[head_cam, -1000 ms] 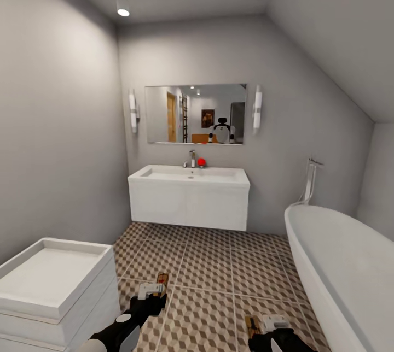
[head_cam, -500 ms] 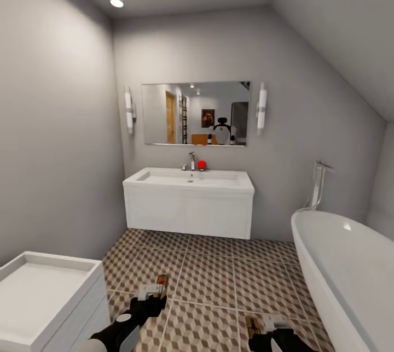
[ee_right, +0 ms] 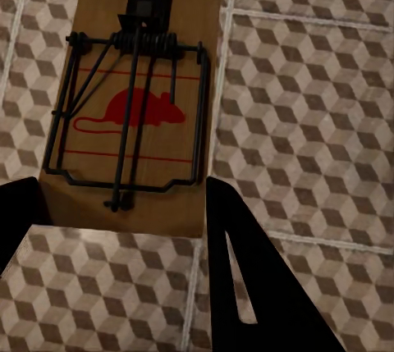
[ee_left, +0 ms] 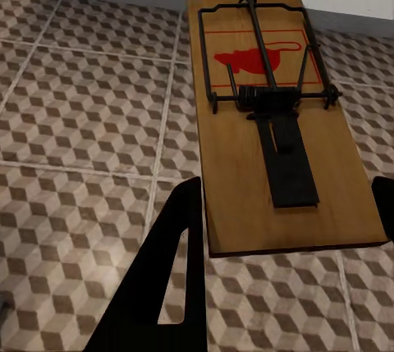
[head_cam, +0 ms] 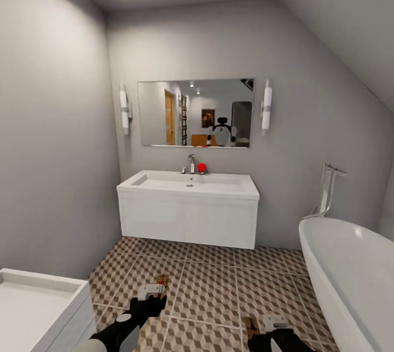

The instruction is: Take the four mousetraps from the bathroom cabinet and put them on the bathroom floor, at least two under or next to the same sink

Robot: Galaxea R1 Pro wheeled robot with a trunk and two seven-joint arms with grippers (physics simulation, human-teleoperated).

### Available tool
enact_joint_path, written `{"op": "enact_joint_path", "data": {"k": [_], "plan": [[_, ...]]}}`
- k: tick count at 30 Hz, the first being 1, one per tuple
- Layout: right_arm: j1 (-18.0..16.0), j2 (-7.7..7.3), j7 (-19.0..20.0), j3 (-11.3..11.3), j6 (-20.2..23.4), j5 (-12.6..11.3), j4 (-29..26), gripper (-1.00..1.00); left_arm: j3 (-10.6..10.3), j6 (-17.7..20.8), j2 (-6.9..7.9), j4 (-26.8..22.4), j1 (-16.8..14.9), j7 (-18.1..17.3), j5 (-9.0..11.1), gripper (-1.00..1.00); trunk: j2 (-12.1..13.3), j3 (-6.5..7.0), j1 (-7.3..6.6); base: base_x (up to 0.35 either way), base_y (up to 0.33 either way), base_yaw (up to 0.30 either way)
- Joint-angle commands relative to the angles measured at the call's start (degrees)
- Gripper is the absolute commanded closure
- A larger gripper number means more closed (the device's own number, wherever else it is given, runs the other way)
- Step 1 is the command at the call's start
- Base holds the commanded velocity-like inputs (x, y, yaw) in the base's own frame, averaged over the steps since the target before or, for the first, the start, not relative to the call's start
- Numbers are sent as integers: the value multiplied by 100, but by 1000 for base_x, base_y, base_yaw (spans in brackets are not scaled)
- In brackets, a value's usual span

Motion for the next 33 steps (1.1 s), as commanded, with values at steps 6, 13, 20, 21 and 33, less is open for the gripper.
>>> {"op": "enact_joint_path", "data": {"k": [6, 13, 20, 21, 33], "plan": [[-1, -3, 27, -42, 10, 15, -13, 100, -48, -23, 2, 8, -6, 3, 51, 100, -4, -42, 3, 324, 0, 0], [-1, 0, 28, -42, 1, 14, -13, 100, -48, -23, 2, 8, -6, 3, 51, 100, -4, -77, 3, 324, 0, 0], [-1, 0, 3, -42, 7, 8, -13, 100, -48, -23, 2, 8, -6, 3, 51, 100, -4, -80, 3, 324, 0, -114], [-1, -3, -2, -42, 7, 8, -13, 100, -48, -23, 2, 8, -6, 3, 51, 100, -4, -80, 3, 324, 0, -237], [-1, -6, -13, -42, 8, 8, -13, 100, -48, -44, 2, 6, -6, 3, 51, 100, -4, -80, 3, 324, 0, -226]]}}
